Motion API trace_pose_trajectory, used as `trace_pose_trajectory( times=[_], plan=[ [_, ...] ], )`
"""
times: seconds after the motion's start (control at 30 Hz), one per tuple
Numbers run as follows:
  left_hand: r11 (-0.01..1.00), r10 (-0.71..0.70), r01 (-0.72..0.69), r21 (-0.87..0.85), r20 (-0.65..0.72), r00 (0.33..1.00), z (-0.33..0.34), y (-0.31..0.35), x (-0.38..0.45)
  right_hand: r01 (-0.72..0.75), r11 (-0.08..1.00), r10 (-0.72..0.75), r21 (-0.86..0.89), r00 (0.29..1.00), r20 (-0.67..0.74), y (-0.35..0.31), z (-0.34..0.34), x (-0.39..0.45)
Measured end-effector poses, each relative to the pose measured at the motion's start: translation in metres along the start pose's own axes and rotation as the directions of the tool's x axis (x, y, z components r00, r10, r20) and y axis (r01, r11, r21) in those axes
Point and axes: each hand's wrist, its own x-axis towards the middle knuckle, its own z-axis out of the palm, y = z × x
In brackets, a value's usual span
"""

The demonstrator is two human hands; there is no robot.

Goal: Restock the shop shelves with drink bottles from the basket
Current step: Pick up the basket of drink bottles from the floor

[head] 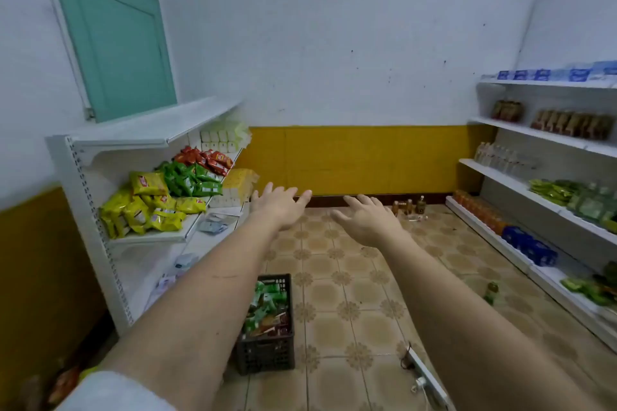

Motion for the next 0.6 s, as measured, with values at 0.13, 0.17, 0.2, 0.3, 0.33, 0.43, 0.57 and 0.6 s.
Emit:
trace_pose_trajectory(
  times=[0.13, 0.17, 0.2, 0.3, 0.33, 0.43, 0.57, 0.6],
  plan=[
    [0.999, -0.032, 0.031, 0.025, 0.050, 0.998, 0.022, -0.010, 0.036, -0.014, 0.999, 0.015, -0.031, 0.999, 0.037, 0.009, 0.015, 0.040],
    [0.999, -0.035, 0.034, 0.021, 0.058, 0.998, 0.030, -0.013, 0.049, -0.016, 0.999, 0.017, -0.032, 0.999, 0.043, 0.010, 0.021, 0.054],
    [0.999, -0.034, 0.032, 0.024, 0.069, 0.997, 0.036, -0.015, 0.059, -0.017, 0.999, 0.019, -0.035, 0.999, 0.051, 0.010, 0.026, 0.067],
    [0.998, -0.047, 0.044, 0.039, 0.081, 0.996, 0.052, -0.026, 0.092, 0.001, 0.998, 0.003, -0.059, 0.997, 0.071, 0.012, 0.044, 0.105],
    [0.998, -0.057, 0.053, 0.046, 0.079, 0.995, 0.058, -0.032, 0.107, 0.004, 0.998, 0.002, -0.067, 0.997, 0.080, 0.012, 0.052, 0.122],
    [0.996, -0.073, 0.068, 0.055, 0.098, 0.993, 0.075, -0.042, 0.149, -0.002, 0.996, 0.011, -0.084, 0.995, 0.099, 0.014, 0.073, 0.169],
    [0.996, -0.083, 0.077, 0.048, 0.139, 0.987, 0.102, -0.046, 0.205, -0.018, 0.997, 0.026, -0.070, 0.994, 0.108, 0.025, 0.097, 0.219],
    [0.996, -0.082, 0.076, 0.046, 0.151, 0.985, 0.107, -0.045, 0.214, -0.025, 0.998, 0.032, -0.063, 0.992, 0.118, 0.028, 0.100, 0.228]
  ],
)
